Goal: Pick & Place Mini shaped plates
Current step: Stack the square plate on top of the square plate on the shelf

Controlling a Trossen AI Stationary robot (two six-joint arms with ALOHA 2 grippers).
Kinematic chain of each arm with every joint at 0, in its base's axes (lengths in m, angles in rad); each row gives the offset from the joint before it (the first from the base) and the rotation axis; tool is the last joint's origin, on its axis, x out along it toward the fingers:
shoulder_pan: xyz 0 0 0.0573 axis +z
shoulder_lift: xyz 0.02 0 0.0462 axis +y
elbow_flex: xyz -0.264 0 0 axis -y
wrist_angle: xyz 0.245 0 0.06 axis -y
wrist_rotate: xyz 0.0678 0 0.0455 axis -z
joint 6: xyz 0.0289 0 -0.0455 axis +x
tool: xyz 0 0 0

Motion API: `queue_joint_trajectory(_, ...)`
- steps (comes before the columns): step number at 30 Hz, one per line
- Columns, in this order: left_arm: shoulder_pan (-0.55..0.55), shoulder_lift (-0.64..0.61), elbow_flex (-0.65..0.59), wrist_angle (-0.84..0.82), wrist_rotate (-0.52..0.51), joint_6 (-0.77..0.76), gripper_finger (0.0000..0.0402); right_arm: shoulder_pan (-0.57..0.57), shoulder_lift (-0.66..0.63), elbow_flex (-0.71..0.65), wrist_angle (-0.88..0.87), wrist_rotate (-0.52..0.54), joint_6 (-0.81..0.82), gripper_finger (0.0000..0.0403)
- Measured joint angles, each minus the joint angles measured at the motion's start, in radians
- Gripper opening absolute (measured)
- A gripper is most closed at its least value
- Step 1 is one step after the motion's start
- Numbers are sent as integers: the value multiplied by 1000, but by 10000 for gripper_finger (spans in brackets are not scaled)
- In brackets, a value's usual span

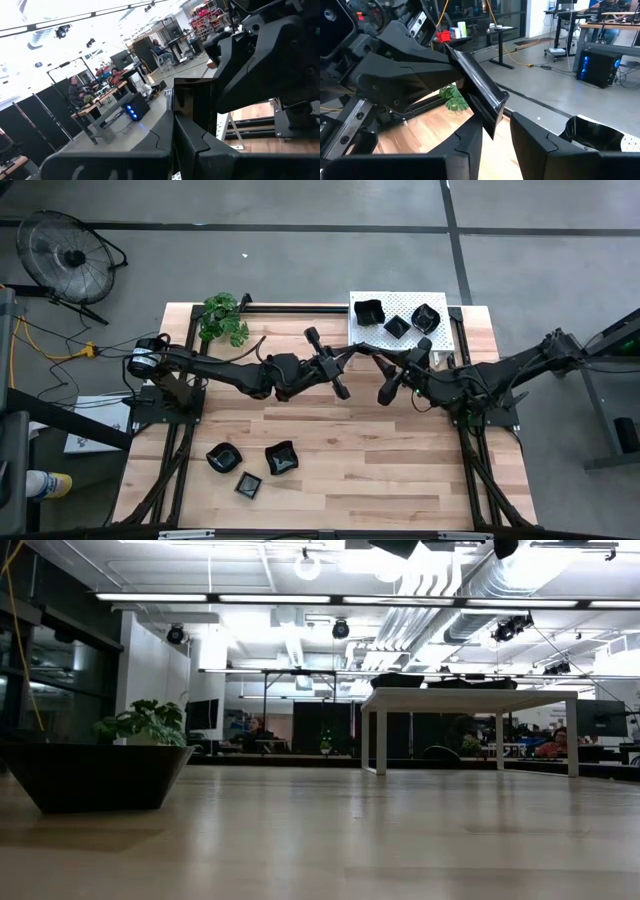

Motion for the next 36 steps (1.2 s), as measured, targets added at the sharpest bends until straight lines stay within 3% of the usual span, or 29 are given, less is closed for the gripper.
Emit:
queue_joint_trajectory(13,0,0,0,0,0,0,0,0,0,0,0,0,0,6)
queue_joint_trajectory(36,-1,0,0,-5,-3,0,2,0,0,0,0,-26,46,1)
